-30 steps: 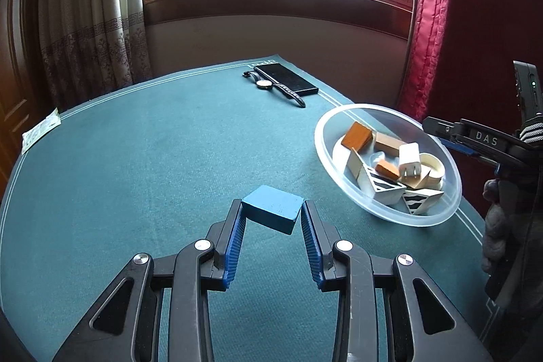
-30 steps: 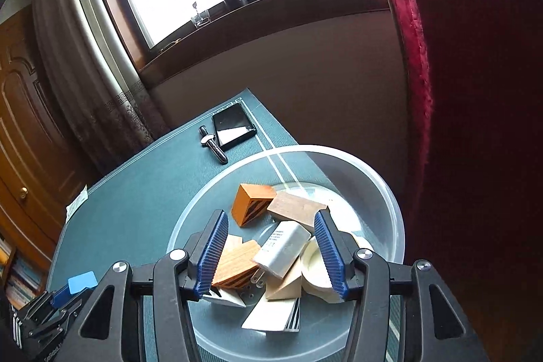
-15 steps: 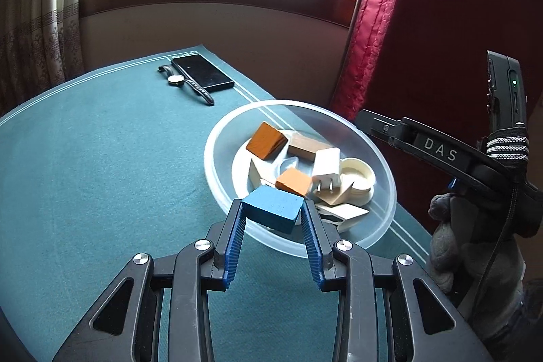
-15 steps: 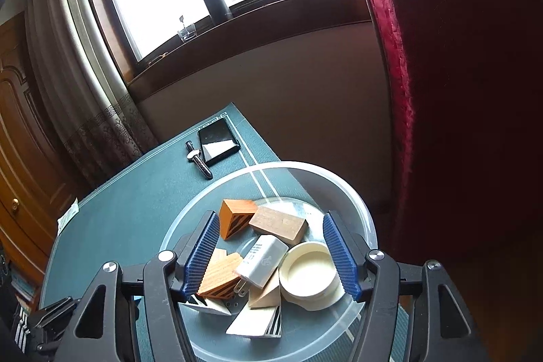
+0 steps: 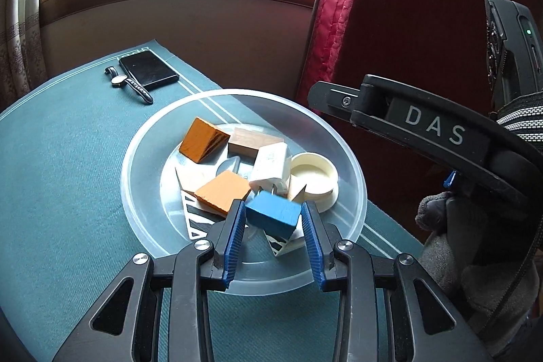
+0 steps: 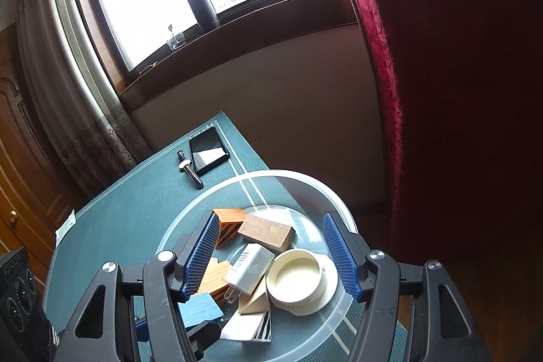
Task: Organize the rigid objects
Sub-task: 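Open the right gripper to drop the charger while the left releases the blue block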
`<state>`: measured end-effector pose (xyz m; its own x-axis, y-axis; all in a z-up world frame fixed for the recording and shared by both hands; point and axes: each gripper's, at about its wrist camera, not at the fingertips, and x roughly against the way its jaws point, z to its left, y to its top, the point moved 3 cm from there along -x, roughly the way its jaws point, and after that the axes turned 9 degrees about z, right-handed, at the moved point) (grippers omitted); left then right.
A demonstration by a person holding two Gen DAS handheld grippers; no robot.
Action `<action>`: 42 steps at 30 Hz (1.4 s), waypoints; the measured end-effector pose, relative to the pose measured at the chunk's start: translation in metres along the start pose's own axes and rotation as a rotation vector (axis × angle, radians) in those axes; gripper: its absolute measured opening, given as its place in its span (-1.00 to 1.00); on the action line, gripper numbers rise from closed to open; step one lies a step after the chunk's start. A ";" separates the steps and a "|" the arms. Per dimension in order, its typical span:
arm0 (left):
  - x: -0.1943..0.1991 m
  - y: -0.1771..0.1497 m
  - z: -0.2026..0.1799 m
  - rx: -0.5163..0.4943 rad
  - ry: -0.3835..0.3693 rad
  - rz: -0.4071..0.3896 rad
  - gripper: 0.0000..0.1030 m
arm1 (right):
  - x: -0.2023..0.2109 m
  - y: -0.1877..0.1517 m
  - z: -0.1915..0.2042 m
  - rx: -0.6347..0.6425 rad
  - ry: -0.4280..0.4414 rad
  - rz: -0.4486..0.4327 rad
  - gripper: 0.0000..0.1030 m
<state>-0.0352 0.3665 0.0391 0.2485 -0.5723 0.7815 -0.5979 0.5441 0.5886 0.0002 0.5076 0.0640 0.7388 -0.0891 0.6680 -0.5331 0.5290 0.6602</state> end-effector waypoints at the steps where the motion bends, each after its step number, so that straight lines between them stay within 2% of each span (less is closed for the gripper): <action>1: -0.001 -0.001 0.002 0.007 0.007 -0.001 -0.23 | 0.000 0.000 0.000 0.001 0.000 0.000 0.30; 2: -0.001 -0.001 0.005 0.015 0.013 -0.003 -0.13 | 0.000 0.000 0.001 0.002 0.000 0.001 0.30; 4: 0.000 -0.003 0.011 0.028 0.025 -0.012 -0.06 | -0.001 0.000 0.002 0.004 -0.001 0.002 0.30; 37: 0.018 -0.010 0.012 -0.027 0.171 -0.048 -0.02 | -0.001 -0.005 0.008 0.021 -0.008 0.009 0.34; 42: 0.025 -0.014 0.018 -0.019 0.199 -0.065 0.14 | 0.002 -0.007 0.005 0.021 -0.020 0.013 0.39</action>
<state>-0.0344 0.3341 0.0465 0.4331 -0.4749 0.7661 -0.5615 0.5227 0.6415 0.0031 0.4998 0.0621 0.7234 -0.0993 0.6833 -0.5516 0.5122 0.6583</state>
